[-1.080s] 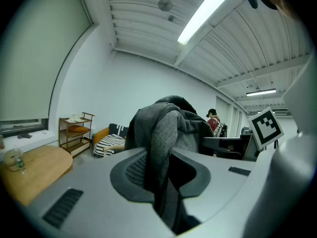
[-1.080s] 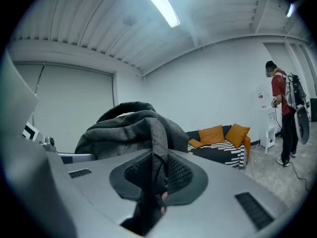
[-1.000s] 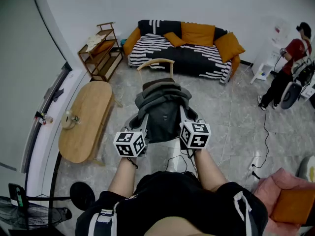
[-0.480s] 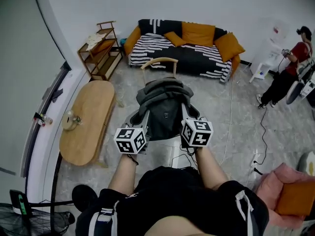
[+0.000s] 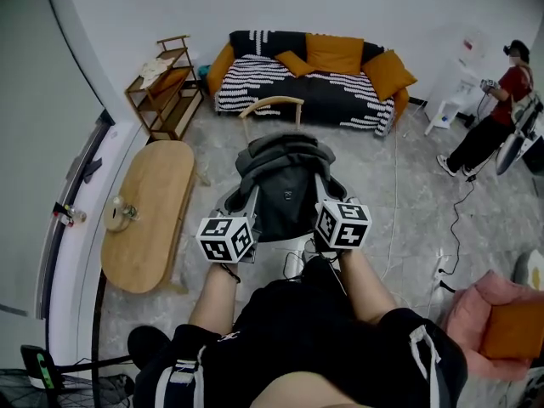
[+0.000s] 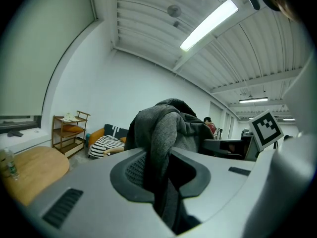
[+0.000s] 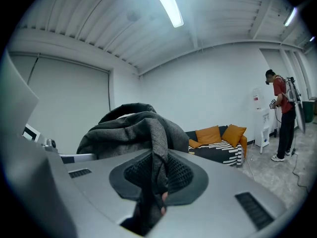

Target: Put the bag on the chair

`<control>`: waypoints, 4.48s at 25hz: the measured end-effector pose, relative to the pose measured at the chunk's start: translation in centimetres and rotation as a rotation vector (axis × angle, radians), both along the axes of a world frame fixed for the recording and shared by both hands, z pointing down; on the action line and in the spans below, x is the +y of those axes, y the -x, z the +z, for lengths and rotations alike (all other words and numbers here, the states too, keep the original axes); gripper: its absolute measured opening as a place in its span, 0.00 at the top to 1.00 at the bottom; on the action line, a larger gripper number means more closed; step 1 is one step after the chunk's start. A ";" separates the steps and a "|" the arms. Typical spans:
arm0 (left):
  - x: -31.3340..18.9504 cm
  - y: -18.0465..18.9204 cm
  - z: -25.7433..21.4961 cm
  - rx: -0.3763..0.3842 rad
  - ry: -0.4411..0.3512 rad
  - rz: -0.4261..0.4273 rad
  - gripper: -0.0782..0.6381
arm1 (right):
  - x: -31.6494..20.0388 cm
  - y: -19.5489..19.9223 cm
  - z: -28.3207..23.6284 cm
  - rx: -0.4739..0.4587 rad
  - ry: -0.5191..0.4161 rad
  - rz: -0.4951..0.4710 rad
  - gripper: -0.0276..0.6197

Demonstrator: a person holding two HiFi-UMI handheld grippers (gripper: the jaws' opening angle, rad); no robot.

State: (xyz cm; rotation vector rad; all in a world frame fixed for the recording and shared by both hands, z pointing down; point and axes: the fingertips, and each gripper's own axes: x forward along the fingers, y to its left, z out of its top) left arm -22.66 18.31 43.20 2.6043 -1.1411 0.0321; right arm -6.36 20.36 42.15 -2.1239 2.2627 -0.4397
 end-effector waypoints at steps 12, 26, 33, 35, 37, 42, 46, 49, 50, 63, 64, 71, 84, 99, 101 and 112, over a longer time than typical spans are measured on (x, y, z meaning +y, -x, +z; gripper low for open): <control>-11.4 -3.8 0.9 -0.030 0.004 -0.019 0.78 | -11.8 -3.9 1.7 -0.048 0.003 -0.013 0.84; -32.7 -15.7 2.1 -0.084 0.088 -0.086 0.78 | -34.9 -16.0 3.6 -0.097 0.039 -0.097 0.84; -40.9 -20.7 2.0 -0.109 0.098 -0.126 0.78 | -44.0 -21.0 3.9 -0.116 0.045 -0.140 0.84; -42.7 -21.4 2.1 -0.100 0.101 -0.140 0.78 | -46.0 -21.7 3.8 -0.110 0.042 -0.154 0.84; -44.3 -22.0 2.5 -0.096 0.109 -0.150 0.78 | -47.9 -22.3 4.1 -0.107 0.048 -0.167 0.84; -47.7 -23.1 4.0 -0.099 0.133 -0.159 0.78 | -51.2 -23.4 5.7 -0.115 0.083 -0.191 0.84; -50.3 -23.9 5.9 -0.093 0.164 -0.163 0.78 | -53.9 -24.1 7.4 -0.105 0.114 -0.198 0.84; -52.2 -24.2 7.4 -0.091 0.184 -0.165 0.78 | -56.0 -24.4 8.5 -0.095 0.132 -0.207 0.84; -52.9 -24.2 7.9 -0.092 0.194 -0.165 0.78 | -56.6 -24.5 9.0 -0.094 0.141 -0.207 0.84; -58.7 -21.0 16.1 -0.066 0.349 -0.151 0.78 | -62.6 -21.4 16.5 -0.059 0.291 -0.199 0.84; -59.1 -20.8 16.8 -0.067 0.366 -0.152 0.78 | -63.0 -21.2 17.2 -0.059 0.308 -0.199 0.84; -61.4 -19.3 22.8 -0.088 0.494 -0.137 0.78 | -65.7 -19.8 23.4 -0.054 0.449 -0.190 0.84; -64.8 -16.7 34.4 -0.212 0.565 -0.051 0.78 | -69.2 -17.1 34.4 0.095 0.598 -0.244 0.83; -72.8 -14.9 37.5 -0.284 0.467 -0.082 0.74 | -77.3 -15.4 37.5 0.285 0.599 -0.239 0.81; -74.3 -14.5 38.2 -0.310 0.474 -0.099 0.72 | -78.8 -15.1 38.3 0.311 0.604 -0.239 0.80; -77.6 -11.0 35.8 -0.380 0.391 -0.199 0.54 | -82.0 -14.6 37.8 0.309 0.622 -0.210 0.56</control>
